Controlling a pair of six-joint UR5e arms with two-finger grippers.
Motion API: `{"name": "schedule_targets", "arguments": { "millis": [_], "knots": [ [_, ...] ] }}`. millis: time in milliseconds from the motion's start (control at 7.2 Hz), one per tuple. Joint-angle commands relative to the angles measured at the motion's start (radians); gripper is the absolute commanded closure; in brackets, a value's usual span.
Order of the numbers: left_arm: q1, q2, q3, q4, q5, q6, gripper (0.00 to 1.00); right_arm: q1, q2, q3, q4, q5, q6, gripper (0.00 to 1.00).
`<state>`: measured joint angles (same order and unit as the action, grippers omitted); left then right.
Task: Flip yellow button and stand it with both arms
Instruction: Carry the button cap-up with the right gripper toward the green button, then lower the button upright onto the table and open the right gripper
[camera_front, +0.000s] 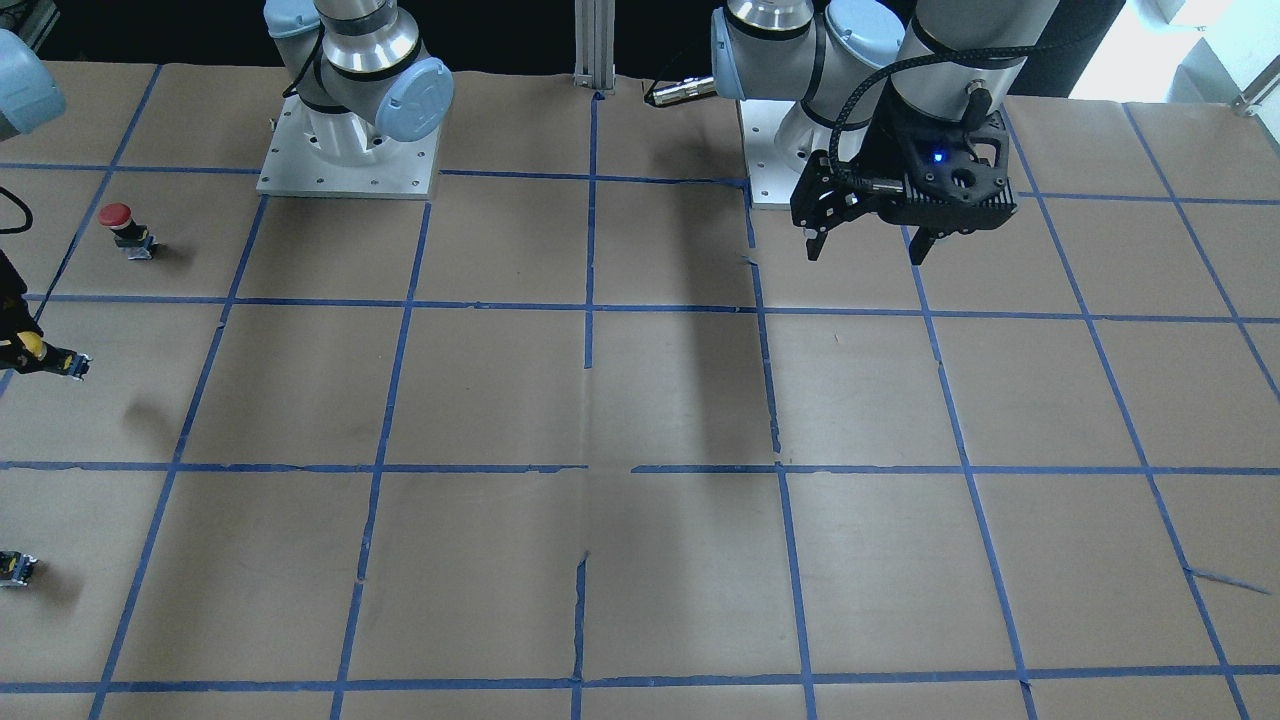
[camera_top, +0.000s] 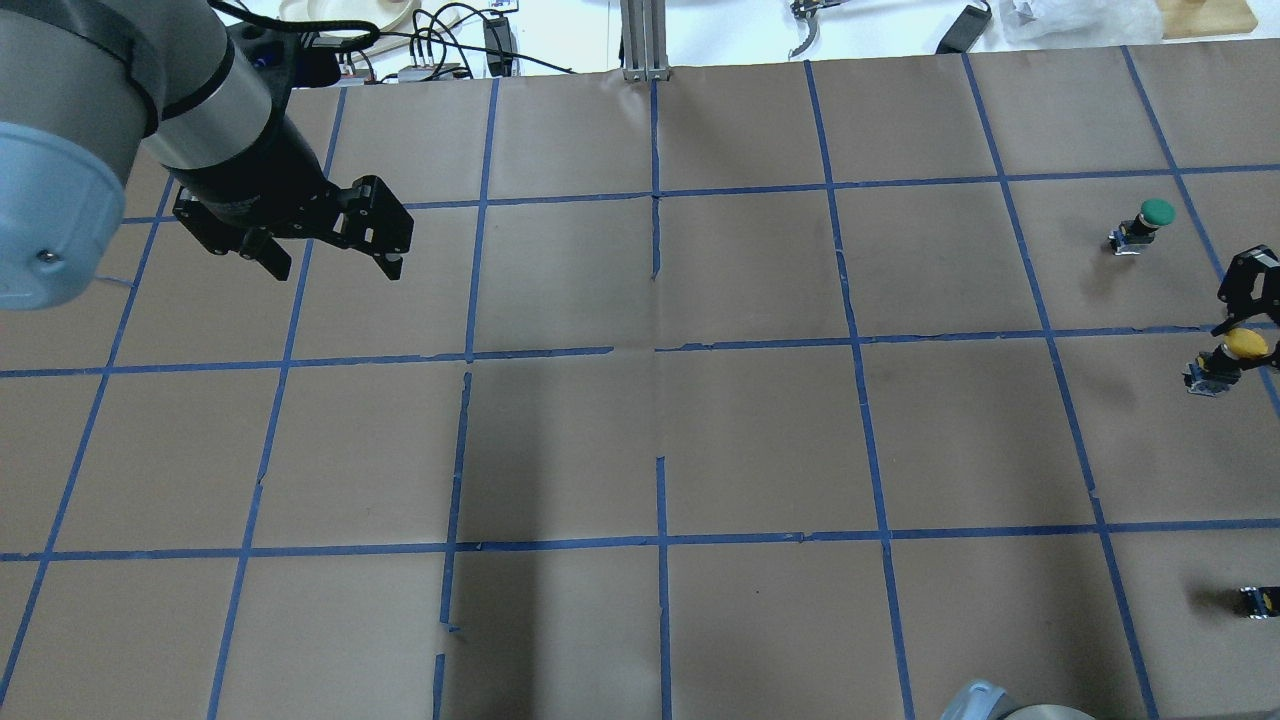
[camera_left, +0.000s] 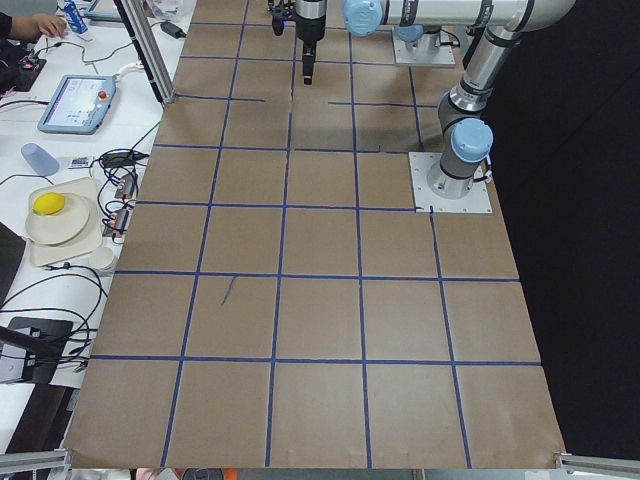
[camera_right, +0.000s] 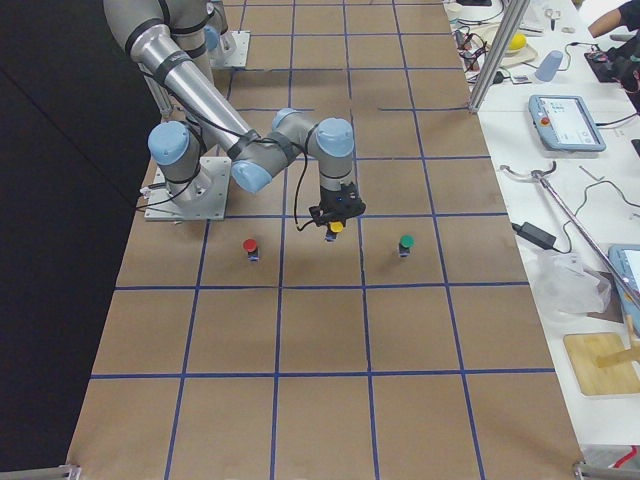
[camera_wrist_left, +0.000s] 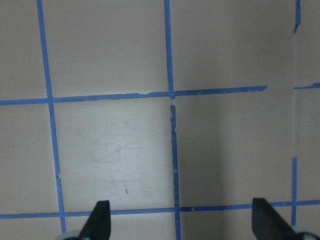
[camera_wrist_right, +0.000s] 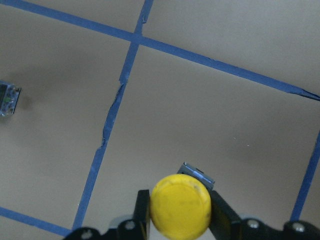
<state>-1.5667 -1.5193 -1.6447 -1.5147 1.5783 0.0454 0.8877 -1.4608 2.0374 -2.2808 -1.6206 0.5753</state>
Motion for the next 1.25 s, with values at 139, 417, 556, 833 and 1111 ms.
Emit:
{"name": "schedule_targets", "arguments": {
  "millis": [139, 417, 556, 833, 1111],
  "knots": [
    [0.005, 0.002, 0.008, 0.018, -0.004, -0.007, 0.0, -0.053, -0.007, 0.104, -0.123, 0.046, 0.02, 0.97],
    [-0.004, 0.025, -0.004, 0.011, -0.003, -0.019, 0.0, -0.059, -0.003, 0.115, -0.124, 0.061, 0.018, 0.97],
    [-0.004, 0.04, -0.004, 0.007, -0.003, -0.021, 0.0, -0.059, 0.0, 0.122, -0.126, 0.061, 0.02, 0.96],
    [-0.004, 0.053, 0.002, -0.001, -0.066, -0.031, 0.0, -0.059, 0.002, 0.122, -0.131, 0.059, 0.02, 0.96],
    [-0.003, 0.05, 0.0, -0.004, -0.038, -0.059, 0.0, -0.059, 0.019, 0.122, -0.187, 0.051, 0.017, 0.95]
  ]
}}
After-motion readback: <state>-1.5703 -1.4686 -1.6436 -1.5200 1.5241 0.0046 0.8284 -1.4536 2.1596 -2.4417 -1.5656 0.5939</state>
